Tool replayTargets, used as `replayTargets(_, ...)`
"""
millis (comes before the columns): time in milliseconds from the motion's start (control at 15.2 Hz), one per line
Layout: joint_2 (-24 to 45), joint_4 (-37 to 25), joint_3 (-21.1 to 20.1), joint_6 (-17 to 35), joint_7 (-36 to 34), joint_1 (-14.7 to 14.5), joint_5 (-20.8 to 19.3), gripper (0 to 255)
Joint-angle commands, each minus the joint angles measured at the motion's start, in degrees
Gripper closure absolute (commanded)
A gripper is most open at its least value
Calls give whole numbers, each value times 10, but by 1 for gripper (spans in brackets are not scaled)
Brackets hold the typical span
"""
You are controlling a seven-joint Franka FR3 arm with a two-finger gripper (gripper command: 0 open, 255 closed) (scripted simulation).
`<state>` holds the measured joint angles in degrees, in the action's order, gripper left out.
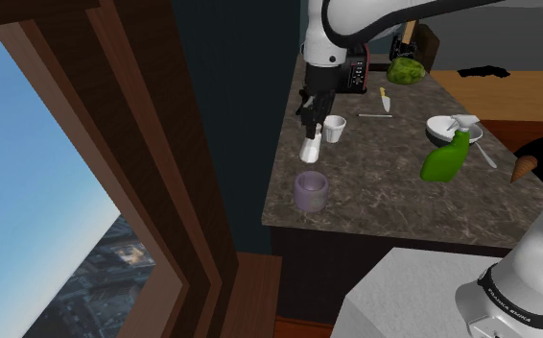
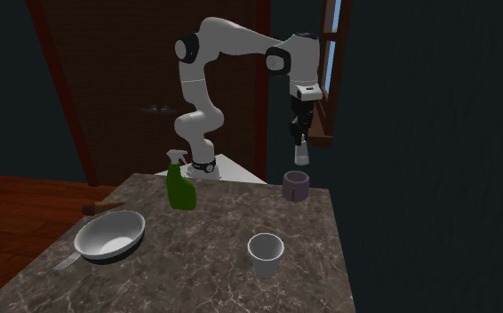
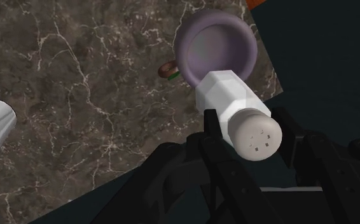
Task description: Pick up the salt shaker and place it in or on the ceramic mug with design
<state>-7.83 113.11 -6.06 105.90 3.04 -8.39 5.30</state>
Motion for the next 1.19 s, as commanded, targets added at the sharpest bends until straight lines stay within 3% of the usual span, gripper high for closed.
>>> replayTargets(0, 2, 13, 0, 15, 1, 0, 0, 255)
replayTargets(660, 15, 75, -2, 91, 6, -1, 2, 255)
replayTargets(1122, 16, 78, -2, 94, 6, -1, 2, 255)
